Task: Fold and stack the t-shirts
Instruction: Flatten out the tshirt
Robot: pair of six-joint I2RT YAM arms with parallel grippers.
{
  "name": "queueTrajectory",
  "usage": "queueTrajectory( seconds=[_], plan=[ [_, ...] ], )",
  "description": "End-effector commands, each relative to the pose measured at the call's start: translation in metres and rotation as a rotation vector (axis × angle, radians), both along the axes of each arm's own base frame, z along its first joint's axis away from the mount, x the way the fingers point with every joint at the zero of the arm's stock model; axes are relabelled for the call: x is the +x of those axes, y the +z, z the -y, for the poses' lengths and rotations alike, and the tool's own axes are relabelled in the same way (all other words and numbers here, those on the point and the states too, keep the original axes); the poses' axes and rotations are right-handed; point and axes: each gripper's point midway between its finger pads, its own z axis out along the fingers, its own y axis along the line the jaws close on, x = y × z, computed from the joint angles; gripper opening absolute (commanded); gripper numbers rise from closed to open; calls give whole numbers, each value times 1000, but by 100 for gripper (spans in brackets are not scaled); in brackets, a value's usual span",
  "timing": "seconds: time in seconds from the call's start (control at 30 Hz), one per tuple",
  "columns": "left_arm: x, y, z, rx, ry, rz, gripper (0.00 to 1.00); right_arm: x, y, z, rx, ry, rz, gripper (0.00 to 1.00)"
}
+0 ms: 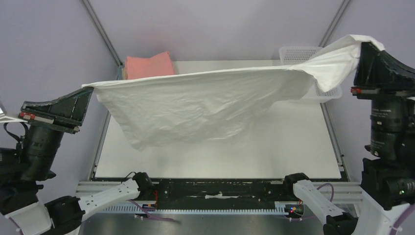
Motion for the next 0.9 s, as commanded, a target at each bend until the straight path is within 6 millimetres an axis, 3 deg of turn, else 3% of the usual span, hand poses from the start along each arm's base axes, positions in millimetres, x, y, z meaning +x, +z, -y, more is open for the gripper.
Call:
queueTrajectory(
  seconds=[0.0,0.1,0.23,0.33,0.43,0.5,0.6,0.73,0.8,0.87],
  plan=[
    [-19,21,2,48,-76,92,2,-32,29,7,-32,-30,80,0],
    [-19,26,4,49,-84,98,2,-44,41,13,-12,-51,122,0],
    [7,19,7,63,23,28,2,-30,41,13,-11,-62,113,0],
    [46,-3,20,138,173,-80,2,8,29,14,-7,-101,47,0],
    [96,-35,22,244,475,-235,2,62,2,17,-9,-163,-65,0],
    [123,-58,32,338,640,-309,2,103,-31,19,1,-207,-148,0],
    [171,-103,55,435,687,-394,2,168,-100,20,-15,-276,-302,0],
    [257,-219,48,485,608,-637,2,244,-203,10,-52,-298,-482,1],
    [292,-278,57,513,525,-696,5,278,-269,2,-62,-282,-589,4],
    [324,-341,63,505,437,-783,6,307,-348,-6,-72,-251,-724,3]
  ],
)
